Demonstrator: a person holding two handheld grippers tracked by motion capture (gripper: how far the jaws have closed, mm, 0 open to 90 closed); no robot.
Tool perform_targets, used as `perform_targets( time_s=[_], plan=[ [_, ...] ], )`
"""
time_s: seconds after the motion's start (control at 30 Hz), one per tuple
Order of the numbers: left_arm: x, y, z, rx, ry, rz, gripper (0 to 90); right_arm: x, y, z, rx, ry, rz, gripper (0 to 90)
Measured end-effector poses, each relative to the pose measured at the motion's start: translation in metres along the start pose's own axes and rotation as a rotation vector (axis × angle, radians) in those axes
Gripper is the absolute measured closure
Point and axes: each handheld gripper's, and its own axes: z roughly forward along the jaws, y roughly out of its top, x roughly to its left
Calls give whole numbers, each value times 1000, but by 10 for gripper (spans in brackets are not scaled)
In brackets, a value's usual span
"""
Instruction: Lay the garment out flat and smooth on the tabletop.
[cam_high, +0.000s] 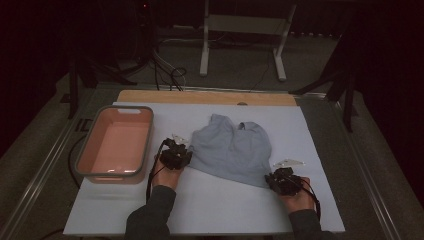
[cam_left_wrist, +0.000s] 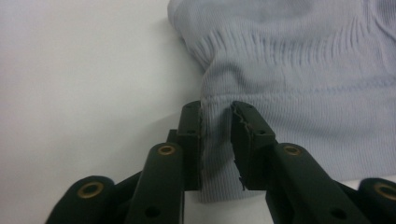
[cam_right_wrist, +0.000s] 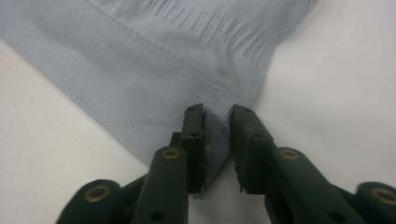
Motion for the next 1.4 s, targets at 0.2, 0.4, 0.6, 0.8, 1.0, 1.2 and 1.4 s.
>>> perform_targets(
  time_s=[0.2,0.4,0.6,0.8,1.0,1.2,1.4],
  plan=[
    [4,-6,-1,8,-27,-15,700,2,1,0,10,12,-29,839],
    [5,-10,1,27,-46,-32,679,2,1,-1,9,12,-28,861],
    [4,-10,2,30,-63,-23,805,2,1,-1,8,10,-27,865],
    [4,-11,-3,36,-99,-13,861,1,1,-2,10,19,-26,869],
    [2,-14,-10,33,-111,9,864,0,1,-4,13,16,-32,870],
    [-1,-22,-18,20,-134,-4,864,-1,0,-8,16,17,-33,871],
    [-3,-29,-26,16,-158,-19,864,0,-2,-12,17,17,-43,870]
  ],
)
